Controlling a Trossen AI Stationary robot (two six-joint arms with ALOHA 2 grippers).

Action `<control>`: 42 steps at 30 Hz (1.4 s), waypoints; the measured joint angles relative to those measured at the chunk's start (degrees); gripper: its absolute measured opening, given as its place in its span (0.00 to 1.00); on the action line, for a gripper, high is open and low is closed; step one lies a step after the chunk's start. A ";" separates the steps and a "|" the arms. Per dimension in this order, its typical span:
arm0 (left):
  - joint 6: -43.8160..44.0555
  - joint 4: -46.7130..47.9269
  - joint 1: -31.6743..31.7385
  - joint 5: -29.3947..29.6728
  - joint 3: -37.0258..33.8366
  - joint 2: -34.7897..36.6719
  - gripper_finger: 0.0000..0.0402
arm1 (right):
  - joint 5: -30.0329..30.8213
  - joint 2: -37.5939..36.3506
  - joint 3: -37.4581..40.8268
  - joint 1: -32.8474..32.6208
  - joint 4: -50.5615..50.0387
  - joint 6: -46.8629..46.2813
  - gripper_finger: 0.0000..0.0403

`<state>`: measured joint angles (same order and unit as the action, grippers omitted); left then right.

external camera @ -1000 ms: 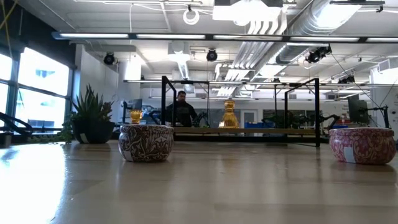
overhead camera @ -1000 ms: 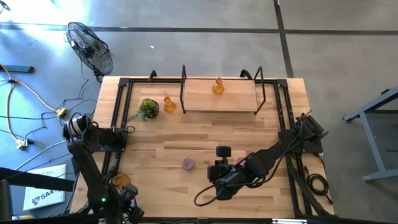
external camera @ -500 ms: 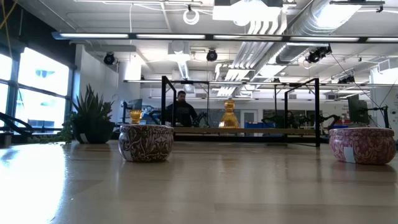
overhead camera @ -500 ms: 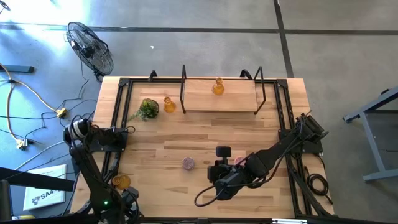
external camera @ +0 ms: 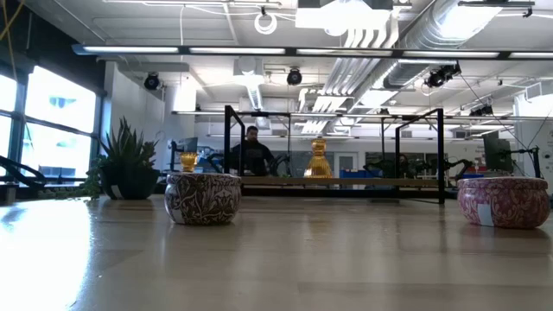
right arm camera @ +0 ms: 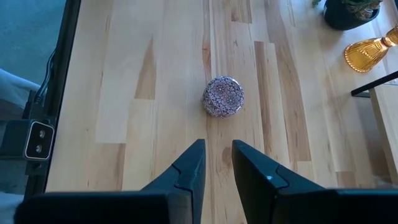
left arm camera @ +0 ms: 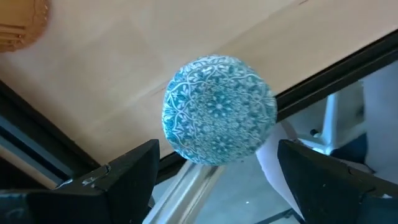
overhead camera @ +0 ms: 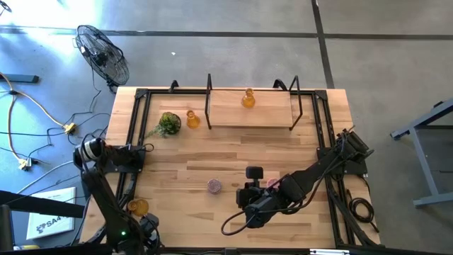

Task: Pick & Place candle stick holders
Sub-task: Put the blue scented candle on the shelf

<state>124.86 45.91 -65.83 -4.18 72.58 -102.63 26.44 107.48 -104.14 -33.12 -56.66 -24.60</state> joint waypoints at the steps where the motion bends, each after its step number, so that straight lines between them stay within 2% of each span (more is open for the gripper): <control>1: -0.11 0.00 0.25 -0.05 0.00 -0.45 0.80 | 0.02 0.00 0.00 0.00 0.00 0.00 0.18; 13: -3.74 1.03 1.47 0.21 -0.06 -1.57 0.80 | -0.02 0.02 0.00 -0.03 0.04 -0.05 0.18; 22: -3.54 -5.24 1.34 -0.03 -4.18 -1.57 0.80 | -0.42 0.02 0.00 -0.33 0.04 -0.96 0.18; 33: -3.55 -5.55 1.34 0.76 -4.76 -1.53 0.80 | -0.35 0.02 0.00 -0.31 0.04 -1.07 0.18; 39: -4.86 -5.83 1.32 6.26 -4.76 -1.53 0.80 | -0.24 0.02 0.00 -0.31 0.07 -1.05 0.18; 42: -5.05 -6.45 1.35 5.93 -4.79 -1.53 0.80 | -0.24 0.02 0.00 -0.31 0.07 -1.06 0.18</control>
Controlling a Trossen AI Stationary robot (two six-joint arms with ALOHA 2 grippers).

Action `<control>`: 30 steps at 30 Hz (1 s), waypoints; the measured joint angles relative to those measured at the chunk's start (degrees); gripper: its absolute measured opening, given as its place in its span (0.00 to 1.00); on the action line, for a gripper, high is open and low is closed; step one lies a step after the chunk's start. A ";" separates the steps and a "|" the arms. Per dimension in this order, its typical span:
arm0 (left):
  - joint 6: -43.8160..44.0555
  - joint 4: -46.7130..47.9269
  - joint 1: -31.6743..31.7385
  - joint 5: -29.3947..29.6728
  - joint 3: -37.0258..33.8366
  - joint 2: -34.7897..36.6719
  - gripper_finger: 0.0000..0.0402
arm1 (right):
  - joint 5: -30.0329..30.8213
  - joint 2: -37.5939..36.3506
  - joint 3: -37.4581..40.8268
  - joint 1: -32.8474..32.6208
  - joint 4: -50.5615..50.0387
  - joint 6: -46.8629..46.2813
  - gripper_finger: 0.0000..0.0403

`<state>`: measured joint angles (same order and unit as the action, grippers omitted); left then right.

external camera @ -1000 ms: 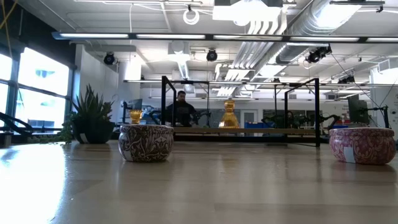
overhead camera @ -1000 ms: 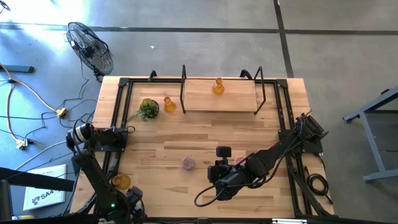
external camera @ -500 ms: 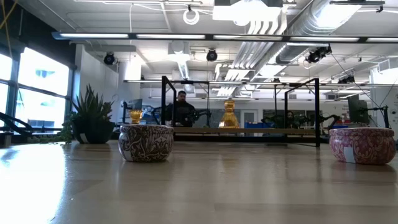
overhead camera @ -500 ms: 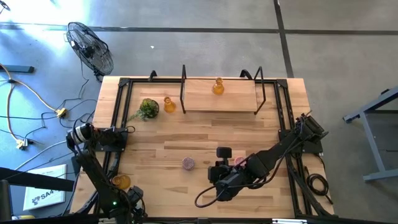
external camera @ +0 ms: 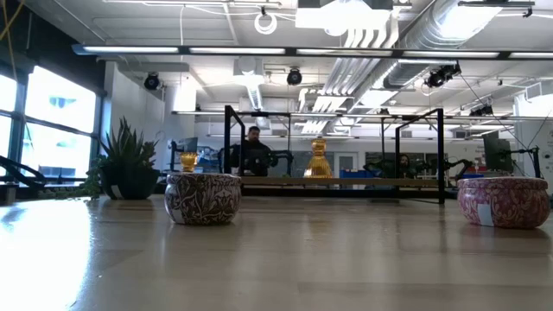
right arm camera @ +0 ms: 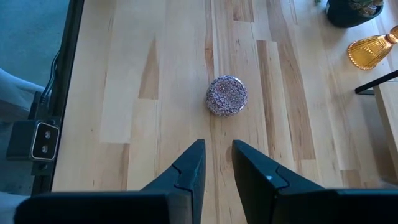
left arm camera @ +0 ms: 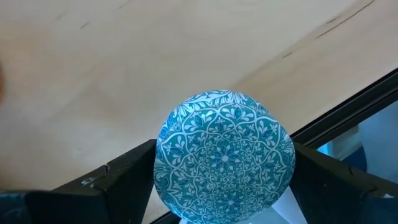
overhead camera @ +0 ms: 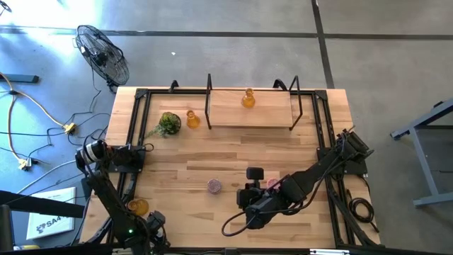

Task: Pick & Place candle stick holders
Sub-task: Put the blue scented candle on the shelf

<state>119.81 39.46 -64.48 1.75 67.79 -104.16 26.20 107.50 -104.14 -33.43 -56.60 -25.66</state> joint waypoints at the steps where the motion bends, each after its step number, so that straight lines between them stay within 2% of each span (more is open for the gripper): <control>1: -0.21 0.03 -0.02 -0.31 0.00 0.00 0.80 | 0.00 0.00 0.00 0.00 0.00 0.01 0.18; 6: -4.06 0.15 -0.01 -6.11 -0.08 0.00 0.80 | 0.02 0.00 0.00 0.00 0.02 0.00 0.18; 12: -4.59 0.19 -0.02 -6.12 -0.87 -1.03 0.80 | 0.04 0.00 0.00 0.00 0.44 -0.01 0.18; 18: -4.68 -2.84 0.12 -8.62 -3.15 -1.42 0.80 | -0.05 0.01 0.00 0.02 0.66 -0.01 0.18; 24: -5.53 -2.91 -0.03 -5.88 -3.21 -1.31 0.80 | -0.14 0.02 0.00 0.00 0.83 -0.04 0.18; 30: -3.85 -2.95 -0.01 -5.73 -3.26 -1.38 0.80 | -0.05 0.02 0.00 0.00 1.13 -0.04 0.18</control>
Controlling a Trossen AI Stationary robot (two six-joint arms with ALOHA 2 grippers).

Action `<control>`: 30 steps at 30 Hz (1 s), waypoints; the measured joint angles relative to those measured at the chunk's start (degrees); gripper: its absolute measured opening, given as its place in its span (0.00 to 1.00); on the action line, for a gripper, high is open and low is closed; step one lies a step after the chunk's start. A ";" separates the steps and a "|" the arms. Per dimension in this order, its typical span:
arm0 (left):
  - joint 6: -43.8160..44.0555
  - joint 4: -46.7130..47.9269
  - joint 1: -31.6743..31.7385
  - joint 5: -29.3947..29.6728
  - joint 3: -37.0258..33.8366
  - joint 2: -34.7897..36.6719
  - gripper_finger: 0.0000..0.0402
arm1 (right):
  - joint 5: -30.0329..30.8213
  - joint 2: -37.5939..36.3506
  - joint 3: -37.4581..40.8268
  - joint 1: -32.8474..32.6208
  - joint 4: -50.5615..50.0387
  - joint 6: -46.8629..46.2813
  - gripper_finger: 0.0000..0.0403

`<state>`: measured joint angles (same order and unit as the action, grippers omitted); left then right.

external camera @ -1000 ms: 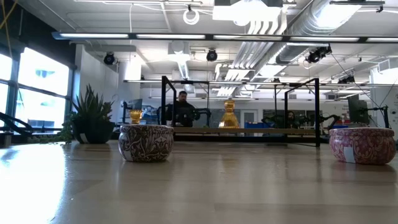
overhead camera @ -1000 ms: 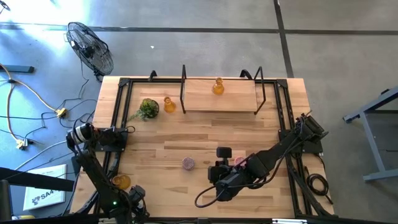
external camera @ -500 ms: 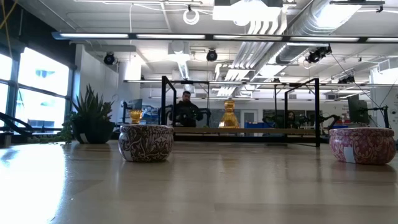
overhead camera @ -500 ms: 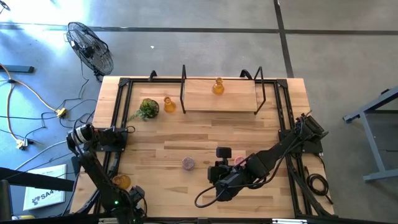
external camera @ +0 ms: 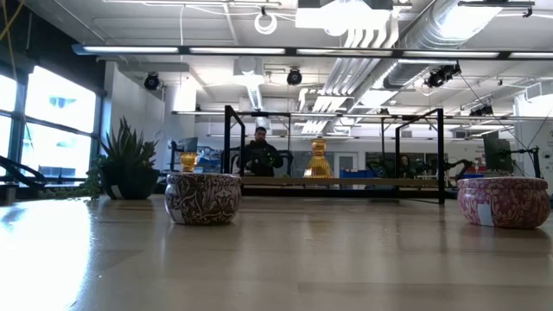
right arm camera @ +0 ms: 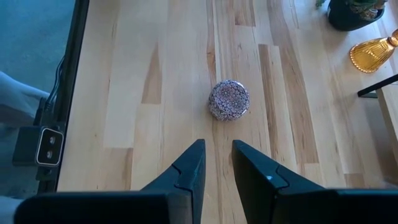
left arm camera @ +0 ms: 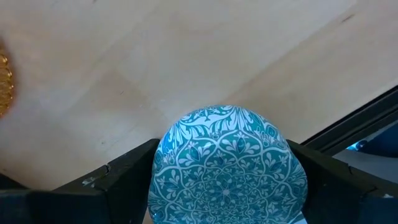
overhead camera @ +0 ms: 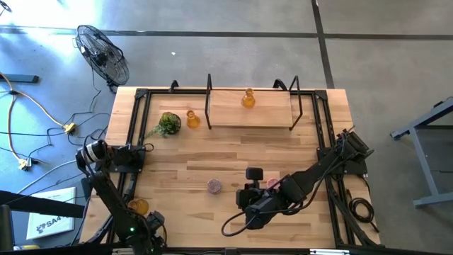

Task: Pick & Place candle stick holders
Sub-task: Put the blue scented candle on the shelf

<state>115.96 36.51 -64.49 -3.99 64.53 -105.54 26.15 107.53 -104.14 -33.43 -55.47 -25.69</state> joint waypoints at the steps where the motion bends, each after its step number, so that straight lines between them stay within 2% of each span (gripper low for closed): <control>1: -0.04 -0.01 -0.01 0.03 0.00 -0.01 0.80 | 0.01 0.00 -0.02 0.01 0.05 0.00 0.18; 16: 0.17 0.00 -0.02 0.49 -0.04 -0.11 0.80 | 0.32 0.00 -0.01 0.01 0.07 0.00 0.18; 21: -2.84 -0.02 -0.07 1.32 -0.04 -0.13 0.80 | 0.31 0.00 -0.01 0.02 0.07 0.00 0.18; 30: -1.39 0.94 -0.07 2.16 -0.04 -0.15 0.80 | 0.31 0.00 -0.01 0.02 0.08 -0.02 0.18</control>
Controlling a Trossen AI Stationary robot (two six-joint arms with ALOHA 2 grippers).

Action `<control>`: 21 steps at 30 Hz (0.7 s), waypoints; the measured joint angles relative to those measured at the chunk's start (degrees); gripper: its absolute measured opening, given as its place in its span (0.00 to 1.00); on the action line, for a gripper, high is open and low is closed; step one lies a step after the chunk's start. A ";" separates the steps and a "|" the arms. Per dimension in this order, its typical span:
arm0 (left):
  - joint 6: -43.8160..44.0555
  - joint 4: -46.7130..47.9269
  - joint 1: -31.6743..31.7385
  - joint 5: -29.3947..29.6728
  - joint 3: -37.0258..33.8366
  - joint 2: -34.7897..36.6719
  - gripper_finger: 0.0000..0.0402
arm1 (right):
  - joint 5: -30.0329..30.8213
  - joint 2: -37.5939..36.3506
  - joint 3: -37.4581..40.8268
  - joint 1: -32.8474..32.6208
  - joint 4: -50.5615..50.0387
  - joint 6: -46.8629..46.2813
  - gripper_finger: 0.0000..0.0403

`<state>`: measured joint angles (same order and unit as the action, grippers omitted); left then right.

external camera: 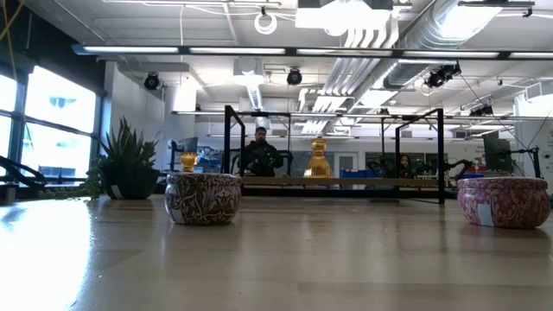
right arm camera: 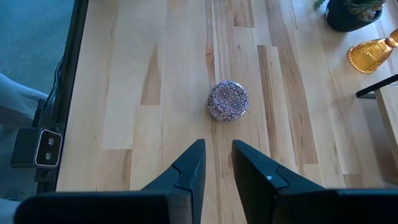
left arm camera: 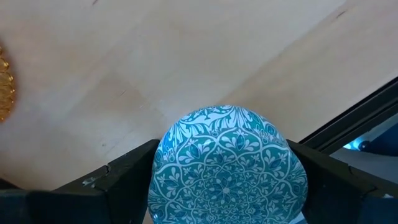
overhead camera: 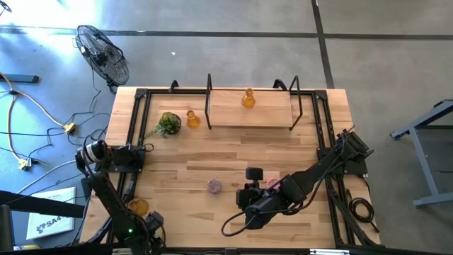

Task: Pick & Place candle stick holders
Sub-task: Put the blue scented candle on the shelf

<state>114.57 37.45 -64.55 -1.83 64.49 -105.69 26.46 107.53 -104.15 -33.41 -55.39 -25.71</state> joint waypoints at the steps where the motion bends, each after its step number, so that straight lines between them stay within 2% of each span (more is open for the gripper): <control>1: -0.19 -0.02 0.00 -0.08 0.00 0.00 0.80 | 0.00 0.00 0.00 0.00 0.00 -0.01 0.18; 21: 0.95 0.32 0.02 0.68 -0.02 0.00 0.80 | -0.02 0.00 -0.01 0.00 0.01 -1.19 0.18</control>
<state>115.52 37.78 -64.53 -1.15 64.47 -105.69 26.44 107.53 -104.16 -33.41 -55.37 -26.90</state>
